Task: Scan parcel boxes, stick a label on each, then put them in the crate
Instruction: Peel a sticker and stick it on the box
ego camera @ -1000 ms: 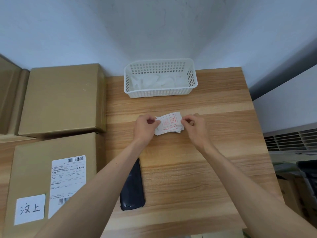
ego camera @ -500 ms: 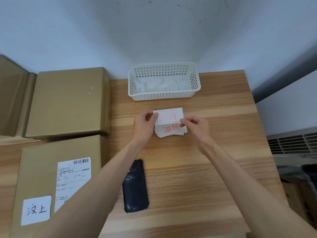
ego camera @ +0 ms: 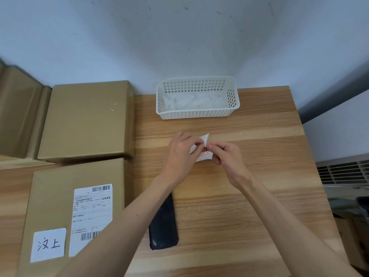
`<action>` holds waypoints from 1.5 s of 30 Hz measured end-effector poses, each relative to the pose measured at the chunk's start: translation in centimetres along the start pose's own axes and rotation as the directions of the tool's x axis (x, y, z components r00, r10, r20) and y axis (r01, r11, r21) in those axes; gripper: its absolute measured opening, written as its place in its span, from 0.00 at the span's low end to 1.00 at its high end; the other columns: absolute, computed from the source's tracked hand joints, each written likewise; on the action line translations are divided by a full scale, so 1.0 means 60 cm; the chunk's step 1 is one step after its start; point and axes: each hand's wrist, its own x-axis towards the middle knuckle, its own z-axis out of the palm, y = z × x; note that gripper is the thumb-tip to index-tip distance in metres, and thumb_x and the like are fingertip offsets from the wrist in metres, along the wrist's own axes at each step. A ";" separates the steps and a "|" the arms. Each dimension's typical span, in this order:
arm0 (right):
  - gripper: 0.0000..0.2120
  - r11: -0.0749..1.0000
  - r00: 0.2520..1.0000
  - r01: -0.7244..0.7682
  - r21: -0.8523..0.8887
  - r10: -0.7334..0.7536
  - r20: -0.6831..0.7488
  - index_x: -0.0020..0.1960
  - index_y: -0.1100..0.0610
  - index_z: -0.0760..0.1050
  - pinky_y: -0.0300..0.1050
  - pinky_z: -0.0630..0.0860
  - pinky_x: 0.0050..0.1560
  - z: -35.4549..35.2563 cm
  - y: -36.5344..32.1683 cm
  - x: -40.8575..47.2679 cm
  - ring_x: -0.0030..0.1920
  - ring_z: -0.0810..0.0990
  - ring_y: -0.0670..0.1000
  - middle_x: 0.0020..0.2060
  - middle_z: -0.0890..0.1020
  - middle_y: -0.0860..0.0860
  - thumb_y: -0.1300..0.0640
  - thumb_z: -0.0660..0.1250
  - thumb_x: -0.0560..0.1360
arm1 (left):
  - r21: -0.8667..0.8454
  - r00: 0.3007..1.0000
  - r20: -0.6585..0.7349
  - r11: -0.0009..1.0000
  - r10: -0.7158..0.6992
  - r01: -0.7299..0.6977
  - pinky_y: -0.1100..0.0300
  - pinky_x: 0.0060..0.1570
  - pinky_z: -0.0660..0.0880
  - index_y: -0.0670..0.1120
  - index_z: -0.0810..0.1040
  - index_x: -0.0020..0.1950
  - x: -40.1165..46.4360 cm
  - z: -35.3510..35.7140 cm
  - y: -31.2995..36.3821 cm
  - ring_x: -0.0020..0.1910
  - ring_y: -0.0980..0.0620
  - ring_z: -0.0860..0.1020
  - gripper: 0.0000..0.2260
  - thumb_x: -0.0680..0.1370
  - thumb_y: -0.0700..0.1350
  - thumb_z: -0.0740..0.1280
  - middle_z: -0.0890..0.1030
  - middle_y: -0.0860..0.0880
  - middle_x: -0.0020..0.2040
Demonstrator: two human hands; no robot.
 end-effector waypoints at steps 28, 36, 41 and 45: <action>0.07 0.997 0.998 0.063 -0.051 -0.064 -0.023 0.51 0.69 0.83 0.28 0.70 0.33 0.005 -0.002 0.000 0.29 0.77 0.38 0.38 0.84 0.58 0.69 0.67 0.79 | -0.148 0.979 0.083 0.969 -0.188 0.198 0.54 0.49 0.74 0.49 0.87 0.50 -0.009 -0.003 0.003 0.50 0.56 0.71 0.04 0.79 0.44 0.72 0.84 0.55 0.46; 0.09 0.971 0.988 0.154 -0.182 -0.155 0.007 0.45 0.57 0.86 0.41 0.80 0.50 0.002 0.010 0.004 0.46 0.86 0.51 0.39 0.87 0.53 0.65 0.68 0.79 | -0.078 0.985 0.076 0.984 -0.153 0.159 0.52 0.46 0.75 0.48 0.88 0.48 -0.008 -0.003 0.006 0.48 0.60 0.68 0.03 0.78 0.44 0.73 0.84 0.56 0.44; 0.10 0.949 0.981 0.195 -0.248 -0.193 0.035 0.45 0.54 0.85 0.44 0.80 0.53 0.004 0.013 0.002 0.47 0.85 0.51 0.40 0.87 0.50 0.64 0.67 0.79 | -0.037 0.987 0.082 0.990 -0.135 0.139 0.52 0.43 0.75 0.49 0.87 0.46 -0.007 -0.006 0.009 0.46 0.59 0.69 0.05 0.78 0.46 0.72 0.84 0.56 0.43; 0.09 0.937 0.976 0.217 -0.272 -0.214 0.041 0.47 0.56 0.85 0.39 0.78 0.50 0.004 0.014 0.002 0.47 0.85 0.49 0.41 0.87 0.49 0.63 0.67 0.80 | -0.045 0.984 0.104 0.988 -0.144 0.150 0.52 0.43 0.76 0.49 0.87 0.45 -0.008 -0.008 0.010 0.46 0.57 0.71 0.06 0.78 0.47 0.71 0.84 0.57 0.42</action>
